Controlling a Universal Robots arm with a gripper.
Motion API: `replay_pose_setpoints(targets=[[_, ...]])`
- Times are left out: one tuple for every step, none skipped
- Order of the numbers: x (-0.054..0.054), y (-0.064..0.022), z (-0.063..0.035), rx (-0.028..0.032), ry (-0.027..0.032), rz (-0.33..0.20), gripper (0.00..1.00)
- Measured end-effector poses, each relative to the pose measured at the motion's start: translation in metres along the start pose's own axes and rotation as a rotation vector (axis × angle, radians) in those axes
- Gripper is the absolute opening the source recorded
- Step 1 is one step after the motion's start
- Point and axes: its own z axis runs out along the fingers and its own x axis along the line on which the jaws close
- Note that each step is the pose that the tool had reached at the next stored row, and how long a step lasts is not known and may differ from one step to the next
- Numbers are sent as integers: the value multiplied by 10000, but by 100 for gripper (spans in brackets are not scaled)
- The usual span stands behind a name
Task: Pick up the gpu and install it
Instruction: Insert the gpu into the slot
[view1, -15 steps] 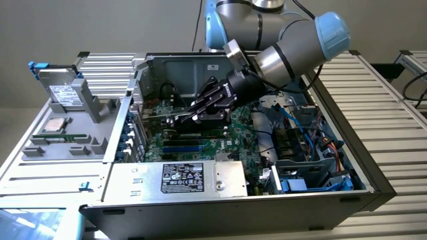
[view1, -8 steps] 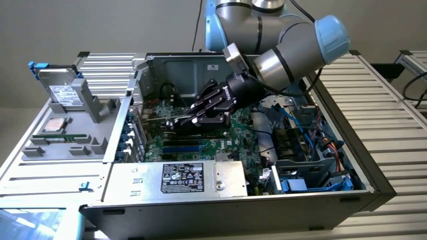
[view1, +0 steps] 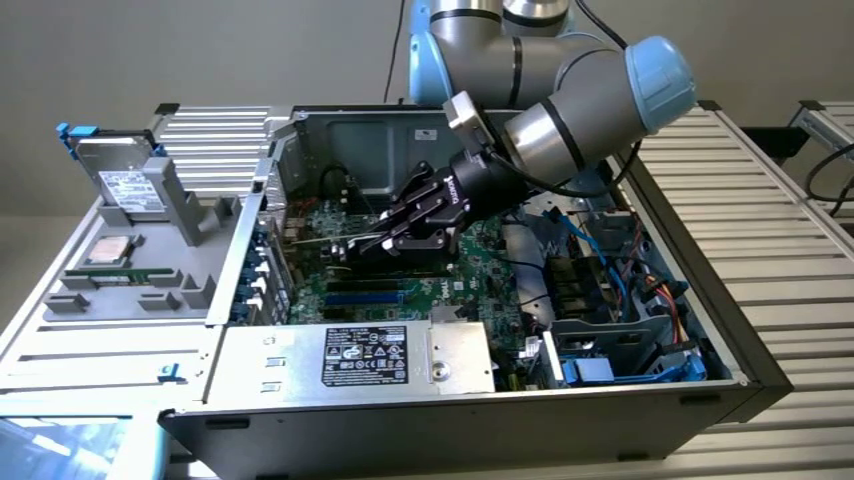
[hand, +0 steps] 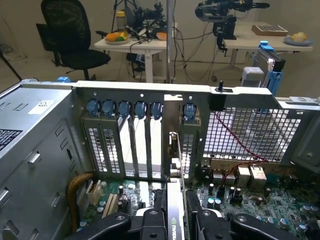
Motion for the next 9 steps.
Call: replay_pose_setpoints(targets=[[0, 0, 0, 0, -1, 0, 28], [0, 0, 1, 0, -2, -1, 28], [4, -1, 2, 0, -8, 2, 28], [6, -2, 3, 0, -28, 13, 28], [10, -2, 4, 1, -56, 22, 28], [15, -3, 5, 3, -96, 19, 28], [19, -5, 6, 4, -146, 28, 28], [22, -8, 9, 5, -204, 50, 28], [25, -11, 11, 5, -249, 75, 28]])
